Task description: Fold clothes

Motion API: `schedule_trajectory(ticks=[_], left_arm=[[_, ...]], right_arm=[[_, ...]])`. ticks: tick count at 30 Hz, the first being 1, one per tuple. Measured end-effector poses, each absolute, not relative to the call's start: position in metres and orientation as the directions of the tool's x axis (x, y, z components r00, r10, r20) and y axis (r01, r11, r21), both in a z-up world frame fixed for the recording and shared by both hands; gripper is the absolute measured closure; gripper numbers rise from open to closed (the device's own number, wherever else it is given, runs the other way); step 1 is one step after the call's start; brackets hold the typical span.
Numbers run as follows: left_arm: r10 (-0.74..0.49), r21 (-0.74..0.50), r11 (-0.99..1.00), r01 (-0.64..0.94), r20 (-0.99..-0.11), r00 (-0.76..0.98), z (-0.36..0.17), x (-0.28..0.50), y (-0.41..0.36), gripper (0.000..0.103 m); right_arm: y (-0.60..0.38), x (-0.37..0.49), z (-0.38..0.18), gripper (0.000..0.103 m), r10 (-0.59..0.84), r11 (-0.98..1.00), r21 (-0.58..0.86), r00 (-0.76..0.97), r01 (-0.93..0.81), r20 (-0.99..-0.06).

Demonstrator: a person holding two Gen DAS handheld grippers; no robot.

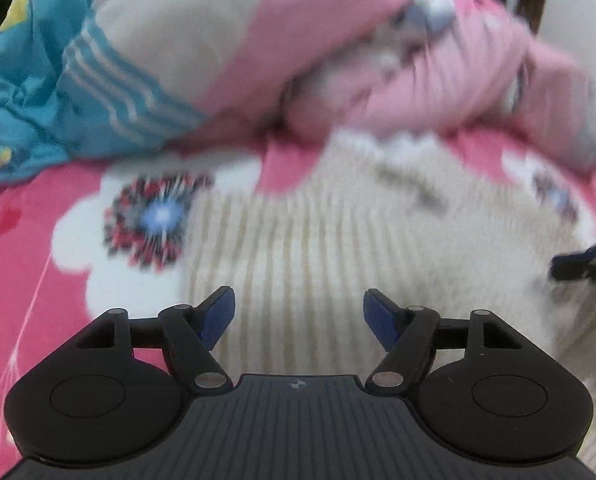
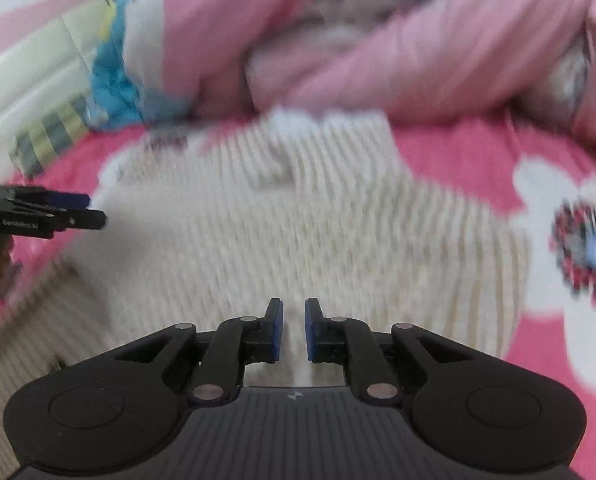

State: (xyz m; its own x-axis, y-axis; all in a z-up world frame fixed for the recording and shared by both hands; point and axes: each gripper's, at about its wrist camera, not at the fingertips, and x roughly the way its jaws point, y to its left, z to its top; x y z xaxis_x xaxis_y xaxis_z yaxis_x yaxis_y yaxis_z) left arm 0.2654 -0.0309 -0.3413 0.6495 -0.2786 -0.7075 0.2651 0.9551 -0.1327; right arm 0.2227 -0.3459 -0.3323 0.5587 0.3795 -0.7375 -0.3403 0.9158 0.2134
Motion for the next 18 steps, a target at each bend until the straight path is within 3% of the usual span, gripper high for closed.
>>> schedule_trajectory(ticks=[4,9,16,18], left_arm=[[-0.356,-0.298,0.933,0.203,-0.68,0.641,-0.343,0.325,-0.041,0.03],[-0.377,-0.404,0.908,0.11,-0.676,0.634,-0.37,0.4,-0.062,0.03],[-0.347,-0.397,0.916,0.061,-0.707,0.616,-0.395,0.441,-0.082,0.032],[-0.346,-0.401,0.914,0.056,-0.703,0.621,-0.398,0.444,-0.085,0.037]], right_arm=[[-0.336,0.277,-0.324,0.092,0.394,0.912,0.22,0.593,-0.346,-0.702],[-0.322,0.345,-0.337,0.092,0.411,0.91,0.27,0.59,-0.316,-0.695],[-0.321,0.386,-0.366,0.093,0.472,0.881,0.384,0.511,-0.275,-0.718],[-0.322,0.39,-0.37,0.093,0.5,0.866,0.424,0.492,-0.267,-0.713]])
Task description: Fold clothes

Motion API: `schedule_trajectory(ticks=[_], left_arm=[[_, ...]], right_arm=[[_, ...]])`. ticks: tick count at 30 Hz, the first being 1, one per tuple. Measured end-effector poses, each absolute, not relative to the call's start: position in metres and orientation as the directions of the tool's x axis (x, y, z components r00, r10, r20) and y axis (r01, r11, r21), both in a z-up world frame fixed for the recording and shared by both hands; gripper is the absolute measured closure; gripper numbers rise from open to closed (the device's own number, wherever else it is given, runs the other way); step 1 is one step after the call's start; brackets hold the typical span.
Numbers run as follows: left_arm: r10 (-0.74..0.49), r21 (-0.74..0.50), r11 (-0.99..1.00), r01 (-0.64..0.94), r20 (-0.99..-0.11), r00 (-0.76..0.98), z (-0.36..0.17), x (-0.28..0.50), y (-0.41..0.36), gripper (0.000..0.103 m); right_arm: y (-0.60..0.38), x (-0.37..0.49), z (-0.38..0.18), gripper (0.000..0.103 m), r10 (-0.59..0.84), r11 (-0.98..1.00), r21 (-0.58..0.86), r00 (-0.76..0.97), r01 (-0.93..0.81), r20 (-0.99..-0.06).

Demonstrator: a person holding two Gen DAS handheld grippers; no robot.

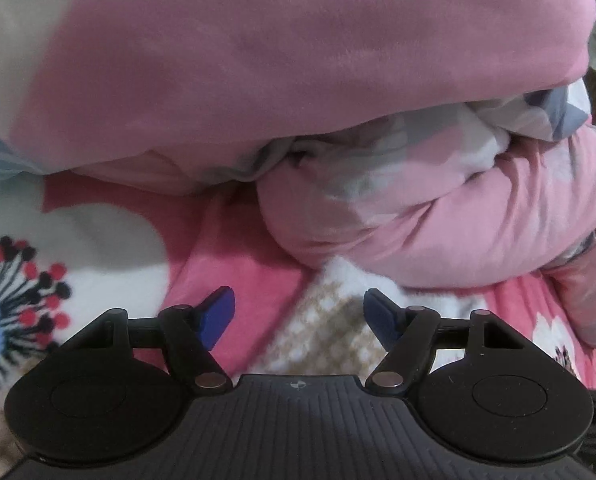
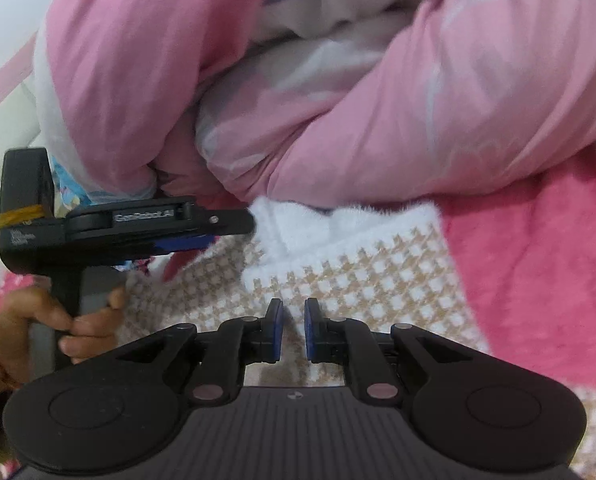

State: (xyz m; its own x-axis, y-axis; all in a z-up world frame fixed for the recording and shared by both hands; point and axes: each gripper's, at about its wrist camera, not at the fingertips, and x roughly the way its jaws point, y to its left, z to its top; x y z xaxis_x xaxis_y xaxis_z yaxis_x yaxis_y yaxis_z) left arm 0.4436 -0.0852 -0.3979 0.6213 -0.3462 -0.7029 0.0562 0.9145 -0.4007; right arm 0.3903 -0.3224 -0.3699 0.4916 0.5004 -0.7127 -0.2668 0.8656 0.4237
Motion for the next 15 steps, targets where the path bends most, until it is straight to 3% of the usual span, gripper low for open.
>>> schedule_trajectory(ticks=[5,9,12,15], left_arm=[[-0.356,-0.409,0.91,0.067,-0.692,0.628,-0.404,0.445,-0.093,0.059],[-0.344,-0.368,0.924,0.105,-0.68,0.647,-0.405,0.438,-0.106,0.087],[-0.339,-0.323,0.933,0.158,-0.647,0.683,-0.397,0.424,-0.115,0.095],[-0.373,-0.288,0.926,0.243,-0.599,0.709,-0.383,0.402,-0.113,0.096]], right_arm=[[-0.322,0.399,-0.382,0.093,0.534,0.845,0.473,0.44,-0.249,-0.722],[-0.323,0.407,-0.395,0.096,0.549,0.833,0.512,0.435,-0.211,-0.714],[-0.323,0.408,-0.399,0.097,0.55,0.828,0.528,0.454,-0.187,-0.702],[-0.323,0.404,-0.399,0.096,0.547,0.827,0.532,0.475,-0.179,-0.69]])
